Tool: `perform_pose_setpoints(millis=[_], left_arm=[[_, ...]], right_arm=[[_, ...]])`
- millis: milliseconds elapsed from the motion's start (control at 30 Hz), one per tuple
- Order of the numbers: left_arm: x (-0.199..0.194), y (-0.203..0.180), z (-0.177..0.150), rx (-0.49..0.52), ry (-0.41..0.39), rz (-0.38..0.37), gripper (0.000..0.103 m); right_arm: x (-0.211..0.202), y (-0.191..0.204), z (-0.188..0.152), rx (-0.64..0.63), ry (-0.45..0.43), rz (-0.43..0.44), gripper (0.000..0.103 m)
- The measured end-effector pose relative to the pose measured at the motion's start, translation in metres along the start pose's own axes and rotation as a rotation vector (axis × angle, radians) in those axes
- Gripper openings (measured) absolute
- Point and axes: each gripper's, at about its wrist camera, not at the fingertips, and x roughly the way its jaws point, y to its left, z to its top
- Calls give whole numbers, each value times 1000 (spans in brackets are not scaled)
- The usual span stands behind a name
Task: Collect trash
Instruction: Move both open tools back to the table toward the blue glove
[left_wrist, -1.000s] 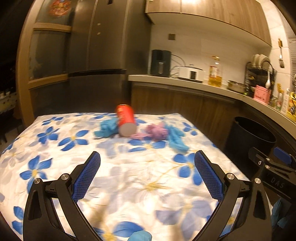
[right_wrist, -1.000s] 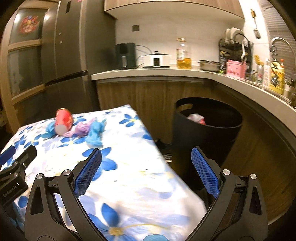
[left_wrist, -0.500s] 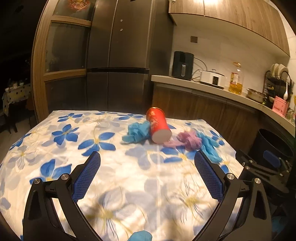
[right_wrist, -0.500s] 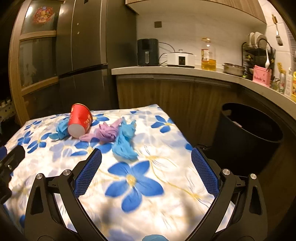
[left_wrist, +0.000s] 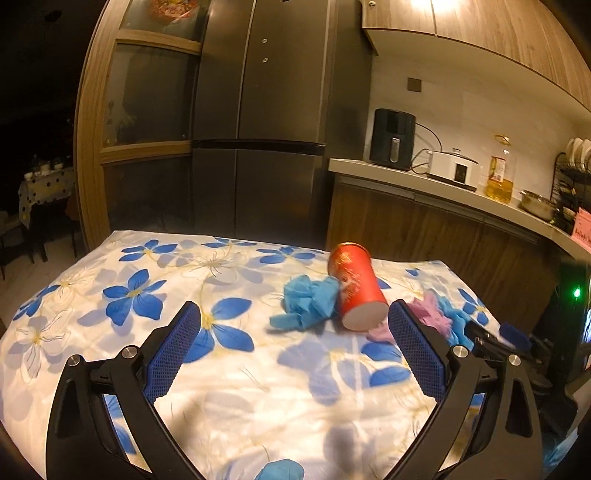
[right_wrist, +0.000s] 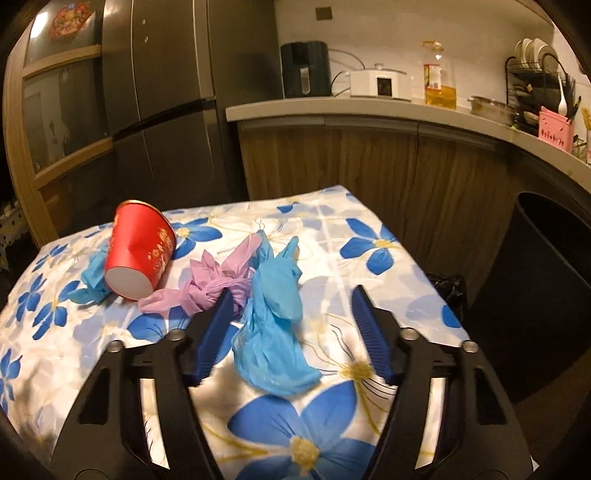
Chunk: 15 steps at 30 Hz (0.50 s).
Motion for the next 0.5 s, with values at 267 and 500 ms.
perform_pose_setpoints(millis=[267, 500], left_arm=[[22, 3, 3, -11, 19, 5, 97], [35, 5, -1, -26, 51, -1, 97]], right_arm=[[14, 2, -5, -9, 46, 26, 14], [-7, -3, -6, 7, -27, 30, 2]])
